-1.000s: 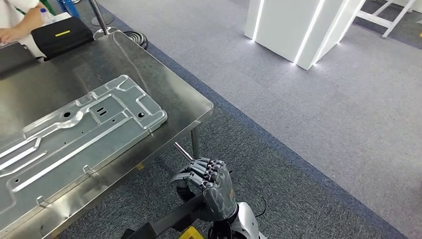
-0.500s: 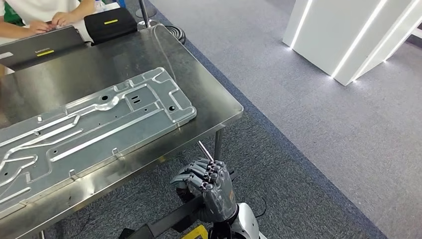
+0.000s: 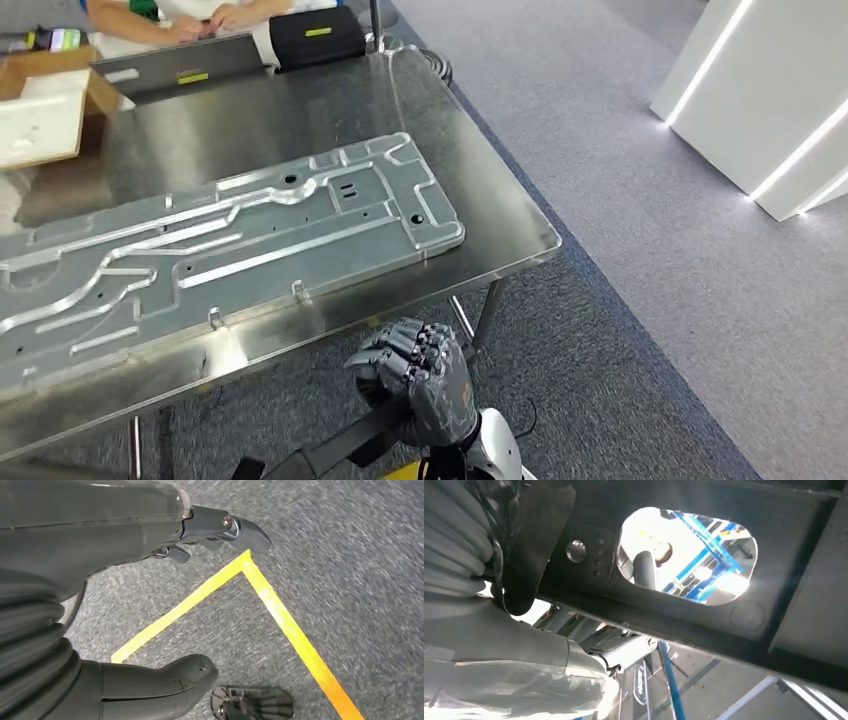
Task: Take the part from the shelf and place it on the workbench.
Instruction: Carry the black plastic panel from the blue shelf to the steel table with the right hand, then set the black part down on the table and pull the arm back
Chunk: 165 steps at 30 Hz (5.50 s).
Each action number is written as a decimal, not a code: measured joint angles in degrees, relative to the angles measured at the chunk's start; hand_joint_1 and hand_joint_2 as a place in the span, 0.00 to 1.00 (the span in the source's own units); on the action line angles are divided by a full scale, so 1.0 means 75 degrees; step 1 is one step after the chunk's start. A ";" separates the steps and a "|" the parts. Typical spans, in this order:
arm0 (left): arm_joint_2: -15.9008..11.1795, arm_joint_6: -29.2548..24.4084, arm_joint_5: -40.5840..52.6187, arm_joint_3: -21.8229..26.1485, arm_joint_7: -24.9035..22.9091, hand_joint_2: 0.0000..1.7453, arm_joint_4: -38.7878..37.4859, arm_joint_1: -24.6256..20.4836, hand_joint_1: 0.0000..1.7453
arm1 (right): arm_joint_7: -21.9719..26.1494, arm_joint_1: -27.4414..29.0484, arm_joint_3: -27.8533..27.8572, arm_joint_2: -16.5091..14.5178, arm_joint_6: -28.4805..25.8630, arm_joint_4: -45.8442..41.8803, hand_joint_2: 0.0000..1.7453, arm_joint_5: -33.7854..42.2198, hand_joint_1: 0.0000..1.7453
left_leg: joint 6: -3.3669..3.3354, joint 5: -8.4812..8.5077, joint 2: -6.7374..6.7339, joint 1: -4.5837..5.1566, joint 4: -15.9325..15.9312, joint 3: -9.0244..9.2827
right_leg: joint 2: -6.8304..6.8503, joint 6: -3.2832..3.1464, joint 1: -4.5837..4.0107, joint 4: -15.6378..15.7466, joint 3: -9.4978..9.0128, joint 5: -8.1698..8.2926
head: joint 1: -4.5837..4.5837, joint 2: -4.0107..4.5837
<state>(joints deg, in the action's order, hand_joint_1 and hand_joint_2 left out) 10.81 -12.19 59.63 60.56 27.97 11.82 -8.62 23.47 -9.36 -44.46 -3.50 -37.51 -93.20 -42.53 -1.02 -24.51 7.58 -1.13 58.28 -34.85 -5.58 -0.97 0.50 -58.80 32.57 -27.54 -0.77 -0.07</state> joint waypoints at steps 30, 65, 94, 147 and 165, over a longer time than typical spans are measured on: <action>-0.0046 -0.0028 0.0119 -0.0005 -0.0077 1.00 0.0000 0.0021 0.00 | -0.0011 -0.0017 0.0000 -0.0005 0.0004 0.0009 1.00 0.0048 1.00 | -0.0053 -0.0032 -0.0197 0.0034 0.0044 0.0010 | 0.0196 0.0022 0.0003 -0.0066 0.0000 -0.0013 | 0.0011 -0.0001; 0.0049 0.0525 0.0015 -0.0041 -0.0133 1.00 0.0000 0.0016 0.00 | -0.2177 -0.1103 0.3649 0.1577 0.0748 -0.0136 1.00 -0.0486 1.00 | -0.0023 -0.0196 -0.0935 0.0110 0.0077 0.0094 | 0.0783 0.0040 -0.0029 0.0131 0.0066 0.0177 | 0.0017 -0.0002; 0.0227 0.0796 0.0202 -0.0501 -0.0401 1.00 0.0000 -0.0113 0.00 | -0.3603 -0.9294 0.3776 0.5649 0.4191 0.5217 1.00 -0.3201 1.00 | -0.0118 -0.0214 -0.0873 0.0091 0.0114 0.0042 | 0.0741 0.0334 0.0021 -0.0026 0.0441 0.0349 | 0.0014 -0.0002; 0.0178 0.1326 0.0329 -0.0984 0.0036 1.00 0.0000 -0.0161 0.00 | -0.1617 -0.6517 0.1689 0.3448 0.2143 0.7423 1.00 -0.4650 0.00 | -0.0295 0.0039 -0.0970 0.0088 -0.0121 0.0049 | 0.0739 0.0423 0.0067 -0.2027 0.1318 -0.0654 | -0.0002 0.0000; 0.0184 0.1327 0.0264 -0.0986 0.0015 1.00 0.0000 -0.0106 0.00 | -0.1583 -0.6399 0.1606 0.3425 0.2002 0.7114 1.00 -0.4572 0.00 | 0.0095 -0.0577 -0.0967 0.0064 0.1424 -0.0580 | 0.0774 0.0066 0.0087 0.0049 0.0271 0.0321 | 0.0003 -0.0001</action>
<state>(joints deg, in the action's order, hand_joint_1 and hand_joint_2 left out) 12.20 -2.24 61.61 53.16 28.09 11.82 -9.42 11.60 -57.35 -32.41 22.18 -22.49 -39.85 -76.82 -0.30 -28.84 0.33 -0.65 68.96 -39.20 0.22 -0.48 1.15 -58.44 34.61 -25.13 -0.75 -0.08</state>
